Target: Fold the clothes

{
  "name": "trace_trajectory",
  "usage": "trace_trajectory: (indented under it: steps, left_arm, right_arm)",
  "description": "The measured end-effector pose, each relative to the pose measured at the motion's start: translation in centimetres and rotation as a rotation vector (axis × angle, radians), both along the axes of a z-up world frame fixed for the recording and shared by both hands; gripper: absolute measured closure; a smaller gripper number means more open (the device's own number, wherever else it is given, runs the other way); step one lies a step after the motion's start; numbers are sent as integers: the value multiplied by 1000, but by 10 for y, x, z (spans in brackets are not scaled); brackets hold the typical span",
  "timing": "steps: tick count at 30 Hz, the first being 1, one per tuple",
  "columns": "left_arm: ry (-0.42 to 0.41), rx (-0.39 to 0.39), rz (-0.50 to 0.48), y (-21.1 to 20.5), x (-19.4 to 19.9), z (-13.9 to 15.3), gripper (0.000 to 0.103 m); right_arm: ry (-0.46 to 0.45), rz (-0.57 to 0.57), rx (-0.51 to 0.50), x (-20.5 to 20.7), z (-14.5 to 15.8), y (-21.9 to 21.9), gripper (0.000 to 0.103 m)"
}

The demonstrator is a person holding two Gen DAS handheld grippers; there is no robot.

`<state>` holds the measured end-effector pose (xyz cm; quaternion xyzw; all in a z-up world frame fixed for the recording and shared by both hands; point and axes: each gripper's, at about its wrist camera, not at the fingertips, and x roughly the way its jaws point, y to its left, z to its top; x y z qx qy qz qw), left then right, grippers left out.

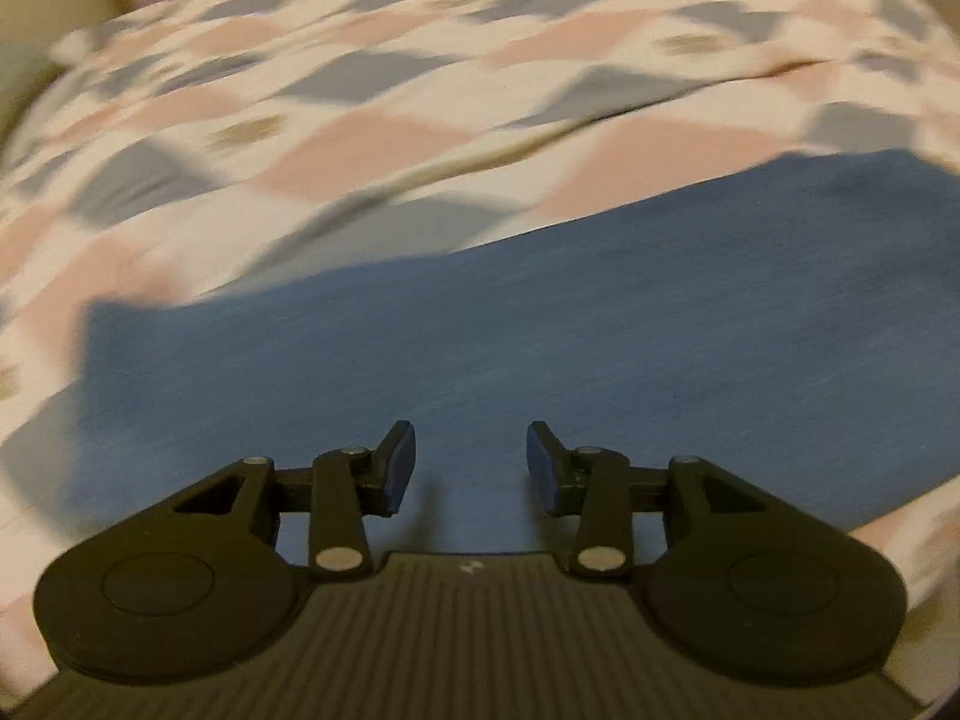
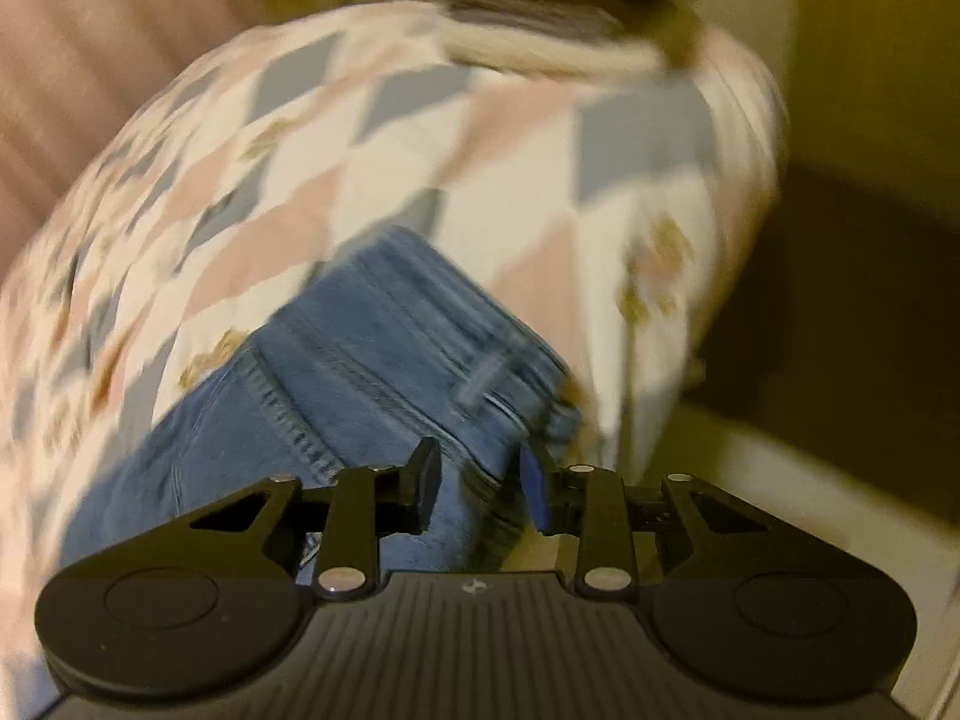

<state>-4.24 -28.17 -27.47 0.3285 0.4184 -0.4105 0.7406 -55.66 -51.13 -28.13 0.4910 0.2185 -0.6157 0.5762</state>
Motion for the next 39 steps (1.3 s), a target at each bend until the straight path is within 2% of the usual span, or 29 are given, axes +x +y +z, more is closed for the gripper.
trace_trajectory:
  steps: [3,7,8,9,11,14,16,19,20,23,24,27,32,34,35,37,39]
  left_arm:
    - [34,-4,-83,-28,-31,-3,66]
    - [51,3,-195,-51,-67,-4,64]
    - [48,10,-214,-54,-72,-6,63]
    - [43,19,-230,-55,-77,-8,63]
    - [41,35,-248,-57,-80,-12,63]
    - [56,52,-251,-58,-77,-16,63]
    - [60,61,-249,-60,-75,-19,63]
    - [61,67,-249,-63,-76,-20,63]
    - [63,67,-250,-64,-77,-20,63]
    - [67,72,-263,-67,-80,-23,63]
    - [68,75,-268,-67,-81,-23,63]
    - [71,77,-278,-68,-81,-24,63]
    - [46,81,-280,-67,-72,-23,63]
    - [44,90,-274,-68,-66,-24,63]
    - [39,96,-274,-68,-64,-25,63]
    - [26,111,-272,-67,-61,-26,63]
    - [24,108,-263,-63,-59,-24,63]
  right_arm:
    - [-149,-135,13,-30,-12,2,68]
    - [-262,-211,23,-49,-29,-8,67]
    - [-273,-218,33,-51,-33,-11,67]
    - [-277,-223,43,-51,-36,-13,72]
    - [-262,-189,37,-46,-35,-14,93]
    - [-230,-135,8,-40,-23,-11,93]
    - [-246,-134,1,-42,-20,-8,93]
    - [-277,-141,26,-45,-24,-10,78]
    - [-287,-148,42,-46,-28,-12,69]
    - [-293,-157,31,-45,-36,-15,70]
    - [-293,-160,43,-43,-40,-16,88]
    - [-270,-159,29,-42,-38,-13,94]
    - [-132,-93,-16,-29,3,4,95]
    - [-63,-75,0,-21,-2,4,95]
    - [-30,-66,9,-17,-5,4,94]
    - [-10,-59,73,-13,-29,-8,88]
    - [17,-54,82,-9,-29,-15,75]
